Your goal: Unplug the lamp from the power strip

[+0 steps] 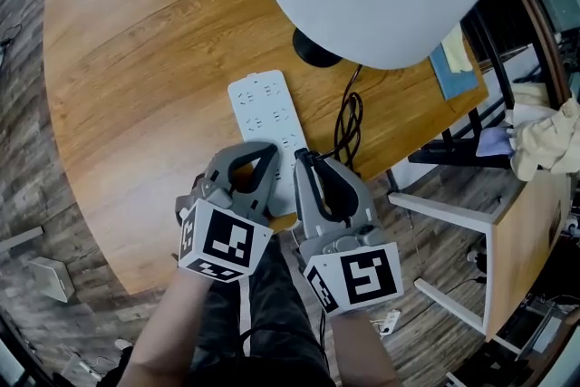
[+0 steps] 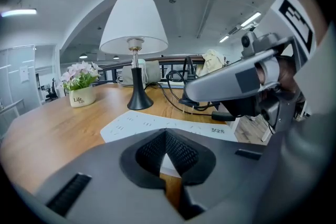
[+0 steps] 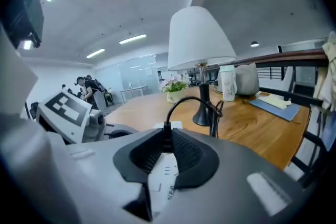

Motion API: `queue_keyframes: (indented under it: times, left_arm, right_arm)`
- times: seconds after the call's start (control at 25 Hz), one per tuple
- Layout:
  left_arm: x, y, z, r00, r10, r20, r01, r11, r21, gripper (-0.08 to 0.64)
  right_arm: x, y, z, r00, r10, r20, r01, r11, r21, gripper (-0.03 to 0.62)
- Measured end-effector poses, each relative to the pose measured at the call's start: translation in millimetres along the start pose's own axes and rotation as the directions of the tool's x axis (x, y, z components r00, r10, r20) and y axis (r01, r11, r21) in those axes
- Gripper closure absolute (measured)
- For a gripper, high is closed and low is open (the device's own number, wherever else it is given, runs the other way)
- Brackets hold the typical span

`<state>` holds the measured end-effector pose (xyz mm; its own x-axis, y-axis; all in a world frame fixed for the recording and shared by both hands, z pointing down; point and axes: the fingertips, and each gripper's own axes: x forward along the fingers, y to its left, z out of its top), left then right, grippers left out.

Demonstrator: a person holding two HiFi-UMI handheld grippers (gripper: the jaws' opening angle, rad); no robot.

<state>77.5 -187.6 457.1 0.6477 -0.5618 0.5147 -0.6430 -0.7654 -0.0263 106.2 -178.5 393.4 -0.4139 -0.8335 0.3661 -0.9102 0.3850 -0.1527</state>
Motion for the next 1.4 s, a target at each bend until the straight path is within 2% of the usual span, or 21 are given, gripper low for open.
queue_keyframes:
  times: [0.2, 0.52, 0.76, 1.08, 1.24, 1.4]
  left_arm:
    - [-1, 2, 3, 0.999, -0.020, 0.026, 0.021, 0.998, -0.052, 0.565]
    - [-30, 25, 3, 0.994, 0.079, 0.081, -0.071, 0.992, -0.101, 0.565]
    - [-55, 31, -2, 0.988, 0.117, 0.102, -0.103, 0.985, -0.139, 0.565]
    - [-88, 46, -10, 0.972, 0.193, 0.132, -0.162, 0.963, -0.213, 0.565]
    - [-99, 50, -13, 0.969, 0.205, 0.136, -0.174, 0.961, -0.214, 0.565]
    - [-106, 50, -15, 0.968, 0.207, 0.143, -0.175, 0.962, -0.209, 0.565]
  right_arm:
    - [0, 2, -6, 1.000, 0.006, -0.027, -0.007, 1.000, -0.030, 0.527]
    - [3, 15, -18, 0.996, 0.029, -0.081, -0.032, 0.999, -0.028, 0.526]
    - [6, 37, -29, 0.991, 0.063, -0.122, -0.065, 0.998, -0.009, 0.525]
    - [14, 64, -42, 0.977, 0.106, -0.183, -0.112, 0.994, -0.019, 0.523]
    - [18, 75, -54, 0.964, 0.113, -0.243, -0.125, 0.991, -0.037, 0.523]
    - [22, 85, -56, 0.960, 0.096, -0.262, -0.124, 0.988, -0.091, 0.520]
